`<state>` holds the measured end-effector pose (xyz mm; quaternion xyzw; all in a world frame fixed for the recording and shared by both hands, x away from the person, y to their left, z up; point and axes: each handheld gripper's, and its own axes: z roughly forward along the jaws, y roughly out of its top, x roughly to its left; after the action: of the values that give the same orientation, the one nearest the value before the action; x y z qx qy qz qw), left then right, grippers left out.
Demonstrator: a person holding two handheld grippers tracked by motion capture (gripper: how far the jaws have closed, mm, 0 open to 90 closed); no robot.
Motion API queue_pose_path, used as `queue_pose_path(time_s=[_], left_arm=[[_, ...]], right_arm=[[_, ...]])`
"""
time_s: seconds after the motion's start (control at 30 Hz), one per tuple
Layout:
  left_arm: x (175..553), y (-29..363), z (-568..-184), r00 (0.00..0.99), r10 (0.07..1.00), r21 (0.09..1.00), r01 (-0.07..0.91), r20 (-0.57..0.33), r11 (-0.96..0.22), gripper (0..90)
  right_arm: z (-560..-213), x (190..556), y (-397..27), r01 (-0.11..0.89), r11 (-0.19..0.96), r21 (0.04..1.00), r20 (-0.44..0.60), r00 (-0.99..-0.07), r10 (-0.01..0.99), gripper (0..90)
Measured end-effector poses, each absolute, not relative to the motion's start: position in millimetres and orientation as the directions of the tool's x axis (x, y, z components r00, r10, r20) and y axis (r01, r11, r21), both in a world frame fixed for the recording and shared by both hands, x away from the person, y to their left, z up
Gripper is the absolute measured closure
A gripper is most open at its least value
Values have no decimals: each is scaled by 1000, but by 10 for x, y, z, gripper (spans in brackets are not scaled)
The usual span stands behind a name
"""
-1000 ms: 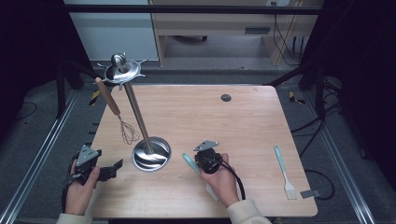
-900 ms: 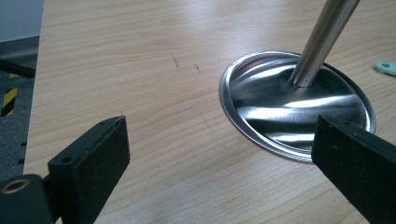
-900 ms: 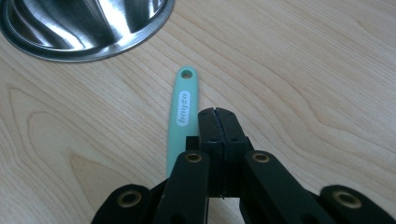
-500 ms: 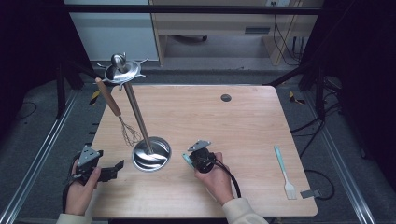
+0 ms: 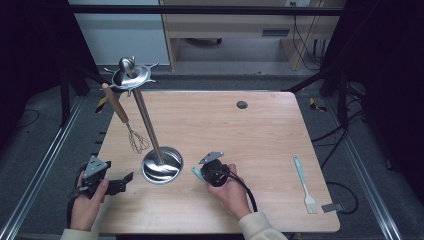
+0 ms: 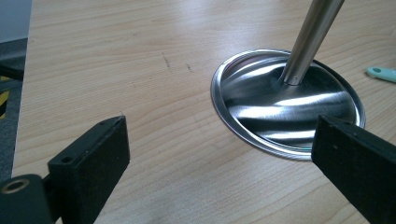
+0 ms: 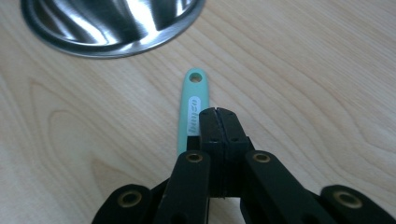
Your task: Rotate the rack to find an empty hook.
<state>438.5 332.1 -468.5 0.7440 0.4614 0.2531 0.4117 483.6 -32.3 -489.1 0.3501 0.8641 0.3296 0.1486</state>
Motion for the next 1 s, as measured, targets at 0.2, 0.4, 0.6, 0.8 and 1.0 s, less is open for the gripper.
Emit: queue_pose_path(time_s=[0.2, 0.4, 0.6, 0.8, 1.0], left_arm=[[4387, 3318, -4684, 450, 893, 844, 479, -2, -240, 40], [4389, 3317, -4681, 452, 892, 844, 479, 1, -243, 40], [4391, 3316, -4684, 453, 892, 843, 480, -2, -242, 40], [4389, 3318, -4679, 453, 891, 844, 478, 1, -244, 40], [4389, 3315, -4678, 455, 890, 843, 478, 2, -246, 40]], right_arm=[[-4868, 4752, -254, 481, 573, 664, -23, -753, 658, 900], [-4849, 4701, -239, 466, 584, 665, -8, -777, 629, 900], [-4852, 4783, -310, 496, 547, 675, -7, -736, 677, 900], [-4901, 4785, -276, 495, 569, 656, -18, -744, 668, 900], [-4894, 4769, -269, 498, 564, 658, 1, -750, 661, 900]])
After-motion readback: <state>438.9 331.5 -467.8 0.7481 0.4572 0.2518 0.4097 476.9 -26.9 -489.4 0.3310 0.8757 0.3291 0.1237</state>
